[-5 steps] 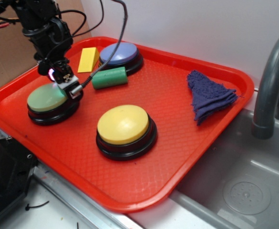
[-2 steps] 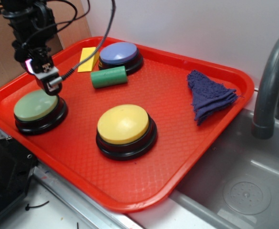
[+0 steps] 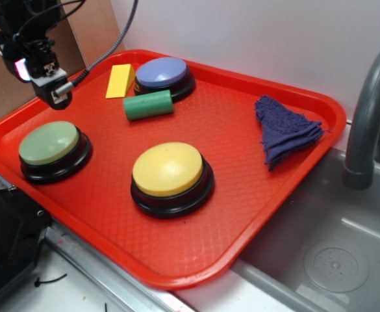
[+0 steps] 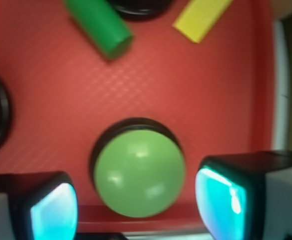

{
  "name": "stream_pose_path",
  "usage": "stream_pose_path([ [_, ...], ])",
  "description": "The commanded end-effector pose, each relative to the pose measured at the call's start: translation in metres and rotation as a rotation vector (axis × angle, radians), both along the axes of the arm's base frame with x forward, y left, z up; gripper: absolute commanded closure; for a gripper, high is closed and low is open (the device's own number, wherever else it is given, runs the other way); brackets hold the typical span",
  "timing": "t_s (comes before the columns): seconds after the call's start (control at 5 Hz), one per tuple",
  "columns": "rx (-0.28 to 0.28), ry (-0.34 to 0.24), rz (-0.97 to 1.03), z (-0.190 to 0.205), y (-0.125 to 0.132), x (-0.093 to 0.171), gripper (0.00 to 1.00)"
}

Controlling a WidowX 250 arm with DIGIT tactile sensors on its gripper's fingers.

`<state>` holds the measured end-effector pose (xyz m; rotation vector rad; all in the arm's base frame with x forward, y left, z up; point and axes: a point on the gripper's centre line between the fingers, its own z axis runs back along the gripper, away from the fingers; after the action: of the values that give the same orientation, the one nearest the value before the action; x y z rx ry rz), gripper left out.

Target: Push the green button.

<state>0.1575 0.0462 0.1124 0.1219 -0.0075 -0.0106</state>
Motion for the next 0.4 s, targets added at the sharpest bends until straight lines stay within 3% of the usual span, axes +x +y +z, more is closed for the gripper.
stream_pose_path([
  [0.0, -0.025, -0.039, 0.044, 0.0362, 0.0005, 0.0032, 0.0],
  [0.2, -0.035, -0.042, 0.051, 0.045, 0.001, 0.0, 0.0],
])
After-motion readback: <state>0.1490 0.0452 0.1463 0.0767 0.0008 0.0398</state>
